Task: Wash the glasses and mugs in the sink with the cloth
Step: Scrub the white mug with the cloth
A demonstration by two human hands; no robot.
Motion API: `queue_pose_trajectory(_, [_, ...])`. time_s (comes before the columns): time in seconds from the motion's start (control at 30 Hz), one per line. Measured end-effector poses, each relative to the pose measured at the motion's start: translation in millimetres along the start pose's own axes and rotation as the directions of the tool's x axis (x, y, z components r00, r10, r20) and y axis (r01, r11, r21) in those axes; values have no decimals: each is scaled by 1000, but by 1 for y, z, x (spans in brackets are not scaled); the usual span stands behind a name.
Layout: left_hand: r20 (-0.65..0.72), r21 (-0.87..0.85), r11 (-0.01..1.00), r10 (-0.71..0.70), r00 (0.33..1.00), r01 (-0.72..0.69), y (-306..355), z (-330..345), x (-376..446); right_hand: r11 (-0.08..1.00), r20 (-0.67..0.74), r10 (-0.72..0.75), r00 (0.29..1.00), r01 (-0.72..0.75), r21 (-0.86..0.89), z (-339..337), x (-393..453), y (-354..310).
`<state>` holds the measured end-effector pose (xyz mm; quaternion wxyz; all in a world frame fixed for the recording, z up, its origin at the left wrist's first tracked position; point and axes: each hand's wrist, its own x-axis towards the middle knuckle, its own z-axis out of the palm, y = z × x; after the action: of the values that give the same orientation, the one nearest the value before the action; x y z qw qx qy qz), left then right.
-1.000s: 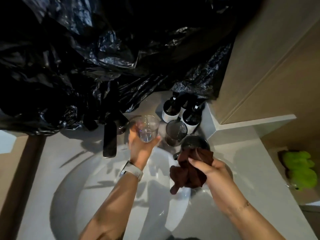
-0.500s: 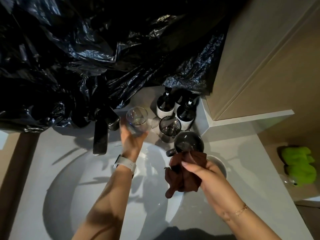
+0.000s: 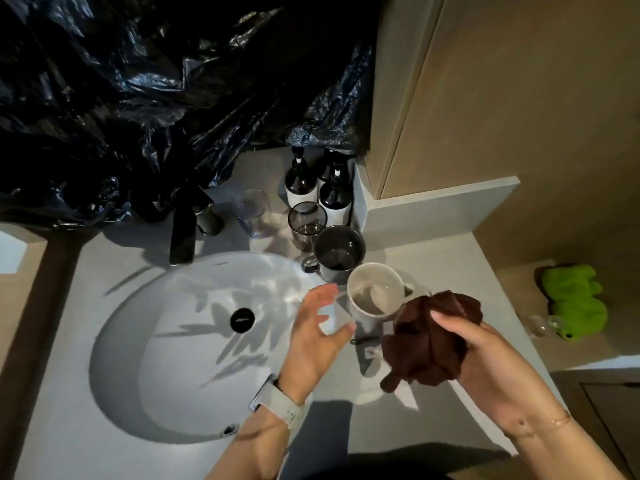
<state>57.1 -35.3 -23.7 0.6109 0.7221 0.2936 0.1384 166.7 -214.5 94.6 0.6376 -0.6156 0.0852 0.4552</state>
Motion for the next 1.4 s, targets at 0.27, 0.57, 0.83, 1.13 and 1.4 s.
queue_pose_trajectory(0.27, [-153, 225, 973, -17, 988, 51, -3, 66, 14, 998, 25, -61, 998, 61, -20, -32, -1, -10])
queue_pose_trajectory(0.57, [-272, 453, 891, 94, 958, 41, -11, 81, 23, 994, 7, -50, 999, 51, -102, -48, 9, -10])
queue_pose_trajectory(0.83, [-149, 141, 990, 47, 988, -26, -26, 52, -2, 997, -55, -63, 996, 61, -44, -30, 8, -1])
queue_pose_trajectory(1.13, [-222, -133, 991, -13, 975, -17, -6, -58, -27, 989, 11, -141, 990, 142, -45, 44, 2, 10])
queue_pose_trajectory(1.4, [433, -876, -114, -617, 657, 469, -27, -154, -11, 979, 99, -182, 978, 190, -80, 120, 18, 20])
